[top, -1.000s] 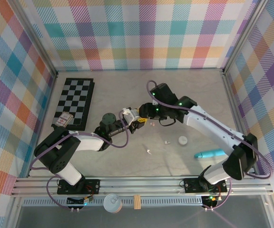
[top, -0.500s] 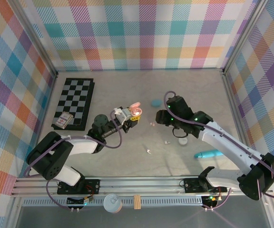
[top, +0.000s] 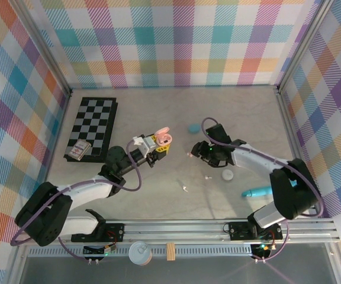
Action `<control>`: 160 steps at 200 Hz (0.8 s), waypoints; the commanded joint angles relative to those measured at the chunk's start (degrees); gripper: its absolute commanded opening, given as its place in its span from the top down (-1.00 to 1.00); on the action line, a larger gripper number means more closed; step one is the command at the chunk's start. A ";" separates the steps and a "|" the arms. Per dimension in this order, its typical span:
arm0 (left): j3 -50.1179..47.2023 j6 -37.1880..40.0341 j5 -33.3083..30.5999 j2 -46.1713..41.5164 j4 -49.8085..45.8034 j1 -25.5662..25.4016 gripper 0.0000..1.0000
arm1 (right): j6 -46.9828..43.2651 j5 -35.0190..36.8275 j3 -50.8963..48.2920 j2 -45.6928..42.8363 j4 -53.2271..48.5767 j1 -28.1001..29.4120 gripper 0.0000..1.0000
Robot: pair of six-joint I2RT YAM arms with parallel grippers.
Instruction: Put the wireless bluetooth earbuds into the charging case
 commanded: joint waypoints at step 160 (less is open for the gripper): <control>-0.94 -1.05 1.70 -3.24 -1.94 0.93 0.50 | 3.69 -3.91 8.67 15.65 7.85 1.30 0.03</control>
